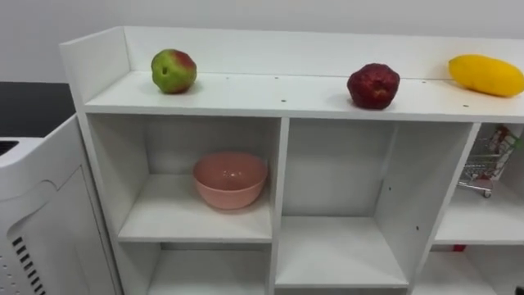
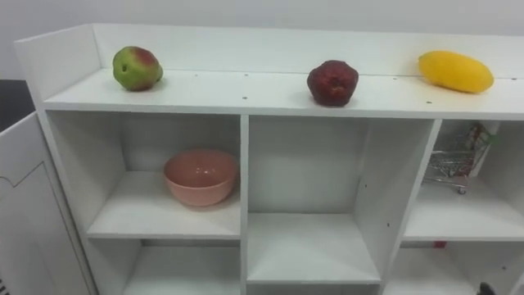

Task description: Arrange fruit in the closet

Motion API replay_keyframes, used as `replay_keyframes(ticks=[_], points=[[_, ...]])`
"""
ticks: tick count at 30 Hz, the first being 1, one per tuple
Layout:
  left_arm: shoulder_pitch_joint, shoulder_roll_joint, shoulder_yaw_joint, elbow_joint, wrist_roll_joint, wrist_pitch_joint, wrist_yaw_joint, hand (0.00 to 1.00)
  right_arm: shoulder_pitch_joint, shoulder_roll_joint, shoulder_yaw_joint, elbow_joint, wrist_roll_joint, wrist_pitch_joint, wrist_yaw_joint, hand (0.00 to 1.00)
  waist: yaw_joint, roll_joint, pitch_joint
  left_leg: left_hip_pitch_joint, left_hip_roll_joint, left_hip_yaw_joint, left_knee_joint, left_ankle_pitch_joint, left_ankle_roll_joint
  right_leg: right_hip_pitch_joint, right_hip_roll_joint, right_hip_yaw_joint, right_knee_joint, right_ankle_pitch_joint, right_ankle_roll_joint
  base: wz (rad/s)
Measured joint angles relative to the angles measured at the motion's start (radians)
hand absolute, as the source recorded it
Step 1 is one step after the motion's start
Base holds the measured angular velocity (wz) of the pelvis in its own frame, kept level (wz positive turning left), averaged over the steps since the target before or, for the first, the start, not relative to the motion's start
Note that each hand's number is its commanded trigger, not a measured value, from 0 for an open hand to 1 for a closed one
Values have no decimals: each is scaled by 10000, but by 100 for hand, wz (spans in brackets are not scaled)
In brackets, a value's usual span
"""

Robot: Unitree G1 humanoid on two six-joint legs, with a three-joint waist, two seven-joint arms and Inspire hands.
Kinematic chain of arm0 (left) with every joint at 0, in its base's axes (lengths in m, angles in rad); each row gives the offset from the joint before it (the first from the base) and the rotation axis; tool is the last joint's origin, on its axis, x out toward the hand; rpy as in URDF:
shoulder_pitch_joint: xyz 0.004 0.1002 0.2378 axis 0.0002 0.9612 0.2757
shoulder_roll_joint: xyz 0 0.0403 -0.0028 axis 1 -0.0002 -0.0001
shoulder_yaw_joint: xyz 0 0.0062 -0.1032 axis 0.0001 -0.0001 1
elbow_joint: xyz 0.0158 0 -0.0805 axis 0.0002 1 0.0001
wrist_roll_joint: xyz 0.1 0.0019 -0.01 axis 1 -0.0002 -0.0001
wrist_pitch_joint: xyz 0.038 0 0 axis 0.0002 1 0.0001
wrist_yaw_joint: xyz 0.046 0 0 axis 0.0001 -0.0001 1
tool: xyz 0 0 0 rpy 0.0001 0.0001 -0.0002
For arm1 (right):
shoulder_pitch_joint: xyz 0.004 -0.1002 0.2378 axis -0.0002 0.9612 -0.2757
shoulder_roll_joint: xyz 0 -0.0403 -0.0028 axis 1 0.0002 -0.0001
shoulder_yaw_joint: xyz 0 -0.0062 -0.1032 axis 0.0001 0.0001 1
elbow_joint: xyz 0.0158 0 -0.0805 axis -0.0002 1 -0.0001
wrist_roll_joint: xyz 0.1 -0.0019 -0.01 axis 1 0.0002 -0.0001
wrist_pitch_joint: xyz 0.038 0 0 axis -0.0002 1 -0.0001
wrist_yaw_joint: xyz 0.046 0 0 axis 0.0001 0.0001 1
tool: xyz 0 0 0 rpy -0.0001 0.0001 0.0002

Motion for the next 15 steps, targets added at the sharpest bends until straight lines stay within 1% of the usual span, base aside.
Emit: replay_keyframes(ticks=[1, 2, 3, 6, 10, 12, 15], points=[[42, 11, -79, 1, 0, -1, 6, 0, -28, -17, 5, -474, -354, -54, -181, 0, 20, -20, 2, -37, -1, -1, 1, 0, 0, -19, 0, 29, 8, 1, 0, -9], [24, 10, -101, 0, 0, -4, 5, 0, -77, -35, 6, -649, -589, -83, -217, 0, 17, -33, -8, -49, -2, 3, 2, 0, 0, -38, -1, 26, 13, 1, 1, -9], [33, 2, -102, -1, 1, -5, 3, 0, -288, -59, -2, -822, -925, -193, -247, 0, 1, -51, -29, -65, -2, 22, 3, 0, 0, -110, 0, 27, 26, 1, 1, -8], [-46, 6, -103, 1, 31, -15, -2, 0, -850, -107, 5, -1323, -1085, -235, -311, 0, 27, -50, -51, -162, -1, -4, 3, 1, 1, -192, 2, 23, 32, 2, -1, -5], [-47, 22, -213, -3, 86, -51, -6, 0, -1673, -254, 13, -1537, -1085, -249, -324, 0, 55, -1, -119, -137, 9, -17, 6, 4, 1, -188, 9, 35, 63, 1, 0, -1], [-37, 21, -214, -3, 96, -50, -48, 0, -1959, -325, 13, -1808, -1086, -248, -321, 0, 134, 1, -120, -67, 10, -33, -3, 6, 0, -155, 12, 15, 66, 1, 0, 0], [-37, 38, -216, -9, 266, -45, -232, 0, -2595, -618, 12, -1845, -1098, -248, -324, 0, 267, -46, -99, -31, 14, -43, -9, 6, 0, -82, 12, -34, 63, 1, 0, 2]])
